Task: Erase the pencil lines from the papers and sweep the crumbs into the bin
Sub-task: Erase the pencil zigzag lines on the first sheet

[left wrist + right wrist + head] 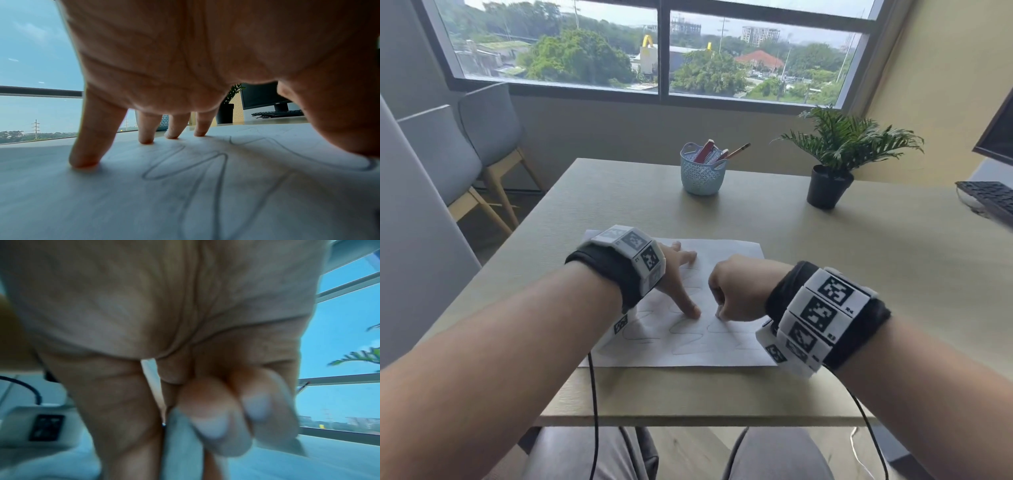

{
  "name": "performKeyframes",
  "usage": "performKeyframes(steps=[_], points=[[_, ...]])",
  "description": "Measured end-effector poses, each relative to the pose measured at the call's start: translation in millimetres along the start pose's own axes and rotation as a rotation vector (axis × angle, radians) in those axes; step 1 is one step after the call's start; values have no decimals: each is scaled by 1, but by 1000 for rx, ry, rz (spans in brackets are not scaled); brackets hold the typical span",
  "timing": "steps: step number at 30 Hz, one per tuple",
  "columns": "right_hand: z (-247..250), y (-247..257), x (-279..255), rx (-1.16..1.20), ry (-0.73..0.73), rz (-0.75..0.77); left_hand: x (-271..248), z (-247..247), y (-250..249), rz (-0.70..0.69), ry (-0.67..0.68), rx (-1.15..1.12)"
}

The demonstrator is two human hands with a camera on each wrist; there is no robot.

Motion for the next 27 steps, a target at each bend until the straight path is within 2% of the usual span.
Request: performKeyframes(steps=[4,6,9,12,15,18,20,23,25,27], points=[[-4,13,-11,47,51,94,0,0,-1,-8,-7,15],[0,7,-7,69,74,51,0,1,-1,-8,-6,8],[3,0,1,35,30,-7,-1,1,0,-2,-2,0],[-1,11,-3,-15,-19,63,-1,1,-2,-8,-8,9],[-1,17,-10,4,0,120,-1,1,-2,-10,-10,22],[4,5,-2,51,55,54,-1,1,-1,0,6,5],[7,-2,3,56,31,13,-1,1,0,2,11,0],[4,7,0,22,1,80,0,0,0,1,6,2],[-2,18,-8,57,24,144,2,-1,-1,-4,0,25],[-2,20,-12,106,61,148,2,0,-1,-9,-4,34]])
Point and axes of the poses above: each hand's wrist, its own x-axis towards the middle knuckle, its own z-axis out of the back of the hand, y = z × x, the point moved 5 cm from there along x, towards the middle knuckle, and after that the axes turned 12 degrees about -y, right-handed, at the moved point
